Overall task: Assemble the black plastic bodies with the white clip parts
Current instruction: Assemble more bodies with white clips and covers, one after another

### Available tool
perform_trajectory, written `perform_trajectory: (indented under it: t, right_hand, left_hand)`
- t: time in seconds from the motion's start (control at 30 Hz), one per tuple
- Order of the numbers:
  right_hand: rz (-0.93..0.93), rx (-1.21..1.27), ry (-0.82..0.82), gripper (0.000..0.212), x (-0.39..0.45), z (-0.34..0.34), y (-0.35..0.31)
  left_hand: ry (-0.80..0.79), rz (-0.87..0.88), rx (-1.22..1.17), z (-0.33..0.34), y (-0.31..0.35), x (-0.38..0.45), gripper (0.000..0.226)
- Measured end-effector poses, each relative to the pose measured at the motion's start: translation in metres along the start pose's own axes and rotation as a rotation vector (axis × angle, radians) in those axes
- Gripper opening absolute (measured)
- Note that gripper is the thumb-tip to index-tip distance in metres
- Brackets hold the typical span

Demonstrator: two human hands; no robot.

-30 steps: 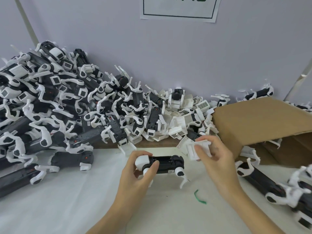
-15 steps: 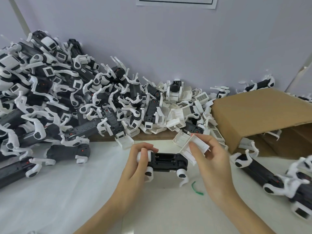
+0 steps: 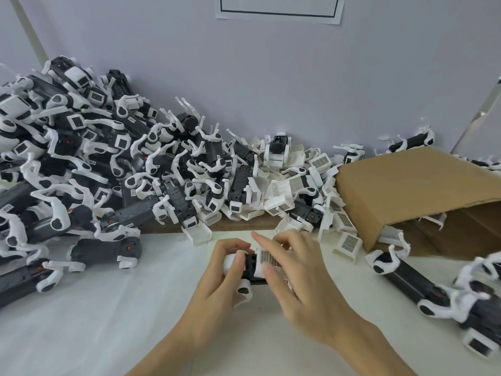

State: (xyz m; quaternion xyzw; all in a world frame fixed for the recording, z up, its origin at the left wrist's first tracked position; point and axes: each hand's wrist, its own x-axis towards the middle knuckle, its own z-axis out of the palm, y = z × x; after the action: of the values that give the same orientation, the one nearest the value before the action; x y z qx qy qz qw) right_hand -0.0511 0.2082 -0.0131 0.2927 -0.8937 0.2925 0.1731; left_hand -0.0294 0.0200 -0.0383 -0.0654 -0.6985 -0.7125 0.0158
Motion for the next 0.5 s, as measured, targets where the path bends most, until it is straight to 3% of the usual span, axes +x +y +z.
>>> perform_trajectory:
  t: [0.17, 0.5]
  right_hand:
    - [0.068, 0.171, 0.010, 0.043, 0.000, -0.001, 0.011]
    - [0.010, -0.017, -0.010, 0.039, 0.001, 0.009, 0.005]
  left_hand:
    - [-0.007, 0.007, 0.012, -0.003, -0.002, 0.000, 0.043]
    - [0.110, 0.084, 0.128, -0.001, -0.007, 0.002, 0.041]
